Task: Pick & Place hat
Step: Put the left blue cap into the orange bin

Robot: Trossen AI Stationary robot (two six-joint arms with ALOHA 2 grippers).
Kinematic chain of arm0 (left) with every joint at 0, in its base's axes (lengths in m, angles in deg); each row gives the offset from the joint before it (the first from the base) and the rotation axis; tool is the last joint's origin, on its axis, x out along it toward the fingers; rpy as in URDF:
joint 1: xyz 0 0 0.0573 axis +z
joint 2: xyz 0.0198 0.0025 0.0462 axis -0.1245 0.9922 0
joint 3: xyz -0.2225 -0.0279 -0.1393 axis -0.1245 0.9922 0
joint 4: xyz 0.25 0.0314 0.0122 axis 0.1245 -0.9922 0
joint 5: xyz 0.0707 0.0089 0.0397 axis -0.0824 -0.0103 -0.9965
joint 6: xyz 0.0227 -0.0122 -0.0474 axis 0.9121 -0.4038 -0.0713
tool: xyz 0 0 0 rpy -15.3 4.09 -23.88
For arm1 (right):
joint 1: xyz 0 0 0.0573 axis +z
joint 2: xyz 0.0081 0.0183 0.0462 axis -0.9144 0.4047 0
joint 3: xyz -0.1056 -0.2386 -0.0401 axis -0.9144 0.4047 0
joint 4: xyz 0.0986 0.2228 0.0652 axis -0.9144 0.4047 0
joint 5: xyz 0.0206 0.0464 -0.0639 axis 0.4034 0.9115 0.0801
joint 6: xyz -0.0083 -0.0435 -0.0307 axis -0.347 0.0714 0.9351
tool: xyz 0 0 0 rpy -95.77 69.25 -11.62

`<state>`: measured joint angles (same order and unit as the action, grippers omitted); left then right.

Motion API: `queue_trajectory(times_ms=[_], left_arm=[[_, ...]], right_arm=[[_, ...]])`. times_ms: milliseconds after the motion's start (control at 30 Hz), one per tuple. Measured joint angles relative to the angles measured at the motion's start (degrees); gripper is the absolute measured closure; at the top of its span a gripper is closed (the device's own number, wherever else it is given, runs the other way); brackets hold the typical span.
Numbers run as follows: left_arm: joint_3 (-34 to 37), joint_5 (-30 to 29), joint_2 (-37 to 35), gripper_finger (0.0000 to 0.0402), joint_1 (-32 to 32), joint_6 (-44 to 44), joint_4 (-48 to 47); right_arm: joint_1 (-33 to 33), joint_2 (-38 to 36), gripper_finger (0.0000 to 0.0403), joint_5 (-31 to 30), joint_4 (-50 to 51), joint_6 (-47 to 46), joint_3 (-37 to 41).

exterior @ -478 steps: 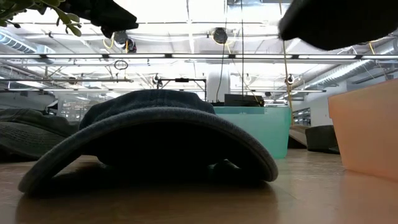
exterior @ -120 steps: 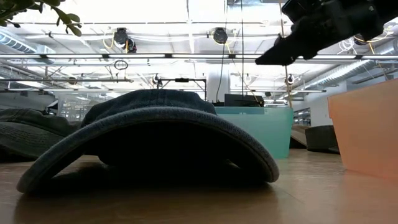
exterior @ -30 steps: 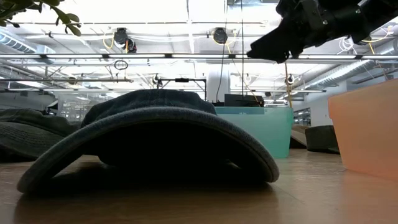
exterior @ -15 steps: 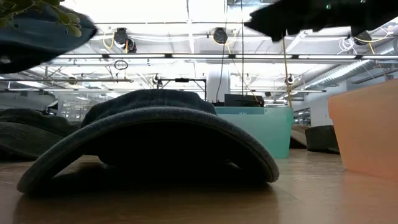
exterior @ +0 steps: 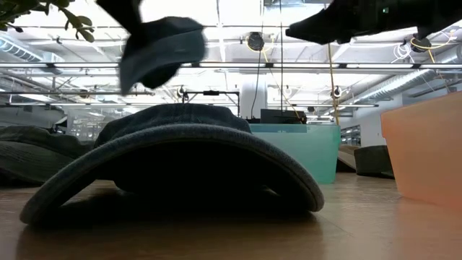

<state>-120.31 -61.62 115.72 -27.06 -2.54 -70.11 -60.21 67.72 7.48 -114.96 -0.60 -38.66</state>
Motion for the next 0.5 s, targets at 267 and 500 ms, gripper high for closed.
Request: queue_trajectory(times_ms=[267,500], left_arm=[[0.02,2.48,5.59,0.0386,5.36,15.33,16.61],[0.02,5.08,9.8,0.0394,8.28,20.22,26.18]], right_arm=[[7.84,2.09,0.0193,-7.1,7.64,3.81,-8.02],[13.06,13.03,0.0193,-11.5,20.47,5.14,-20.09]])
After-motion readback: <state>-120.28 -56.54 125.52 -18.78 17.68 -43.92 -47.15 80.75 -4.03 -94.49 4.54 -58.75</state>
